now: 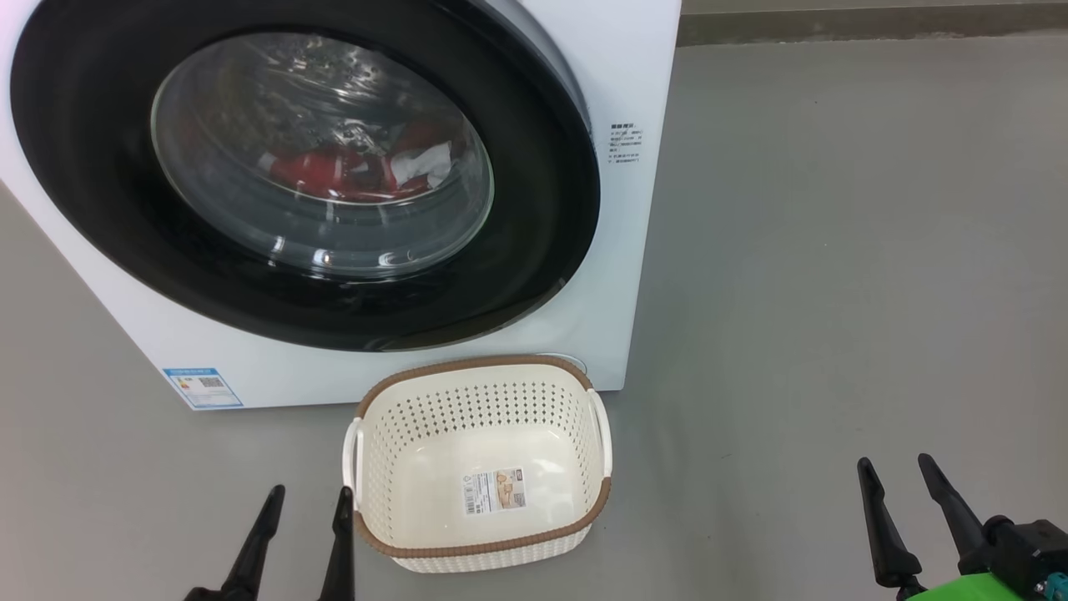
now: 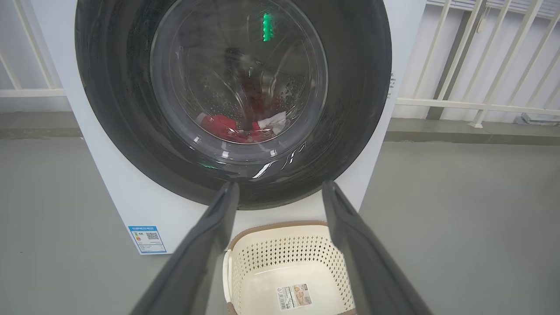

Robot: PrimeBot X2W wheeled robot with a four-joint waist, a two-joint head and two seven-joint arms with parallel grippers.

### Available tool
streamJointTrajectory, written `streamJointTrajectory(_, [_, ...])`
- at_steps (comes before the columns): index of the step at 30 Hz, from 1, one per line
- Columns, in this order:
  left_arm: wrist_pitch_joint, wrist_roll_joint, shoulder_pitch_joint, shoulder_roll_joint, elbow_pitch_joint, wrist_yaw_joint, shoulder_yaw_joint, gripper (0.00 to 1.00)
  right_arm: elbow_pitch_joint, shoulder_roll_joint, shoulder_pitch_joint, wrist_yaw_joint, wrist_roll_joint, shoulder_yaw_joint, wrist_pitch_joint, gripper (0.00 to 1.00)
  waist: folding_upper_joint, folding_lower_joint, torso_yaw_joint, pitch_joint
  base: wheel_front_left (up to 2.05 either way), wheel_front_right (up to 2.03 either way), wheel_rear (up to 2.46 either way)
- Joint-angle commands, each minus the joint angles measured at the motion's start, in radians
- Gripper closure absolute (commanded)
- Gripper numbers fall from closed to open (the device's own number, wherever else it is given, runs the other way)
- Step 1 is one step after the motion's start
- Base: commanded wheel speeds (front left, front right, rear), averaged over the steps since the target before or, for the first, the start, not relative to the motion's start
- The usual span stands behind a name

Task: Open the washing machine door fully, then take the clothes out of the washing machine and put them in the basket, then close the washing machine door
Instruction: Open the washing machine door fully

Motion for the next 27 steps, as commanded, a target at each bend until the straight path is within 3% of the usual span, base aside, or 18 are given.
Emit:
streamJointTrajectory(1, [-0.012,-0.007,-0.011,0.007,-0.023,-0.005,0.032,0.0,-0.028,-0.015,-0.022,0.0,0.013,0.024,-0.014,0.51,0.0,-0.0001,0.0,0.0,0.0,0.0,0.0])
streamJointTrajectory(3, [-0.012,-0.008,-0.011,0.007,-0.025,-0.004,0.03,0.0,-0.031,-0.013,-0.032,0.0,0.024,0.029,-0.014,1.0,0.0,-0.0001,0.0,0.0,0.0,0.0,0.0])
streamJointTrajectory(16, [-0.012,-0.024,-0.04,0.007,-0.034,0.007,-0.008,0.0,-0.052,0.007,-0.231,0.0,0.224,0.093,-0.014,1.0,0.0,-0.0001,0.025,0.039,0.0,0.0,0.0])
streamJointTrajectory(27, [-0.012,-0.042,-0.09,0.007,-0.038,0.012,-0.054,0.0,-0.007,-0.06,-0.479,0.0,0.392,0.189,-0.014,1.0,0.0,-0.0001,0.084,0.1,0.0,0.0,0.0])
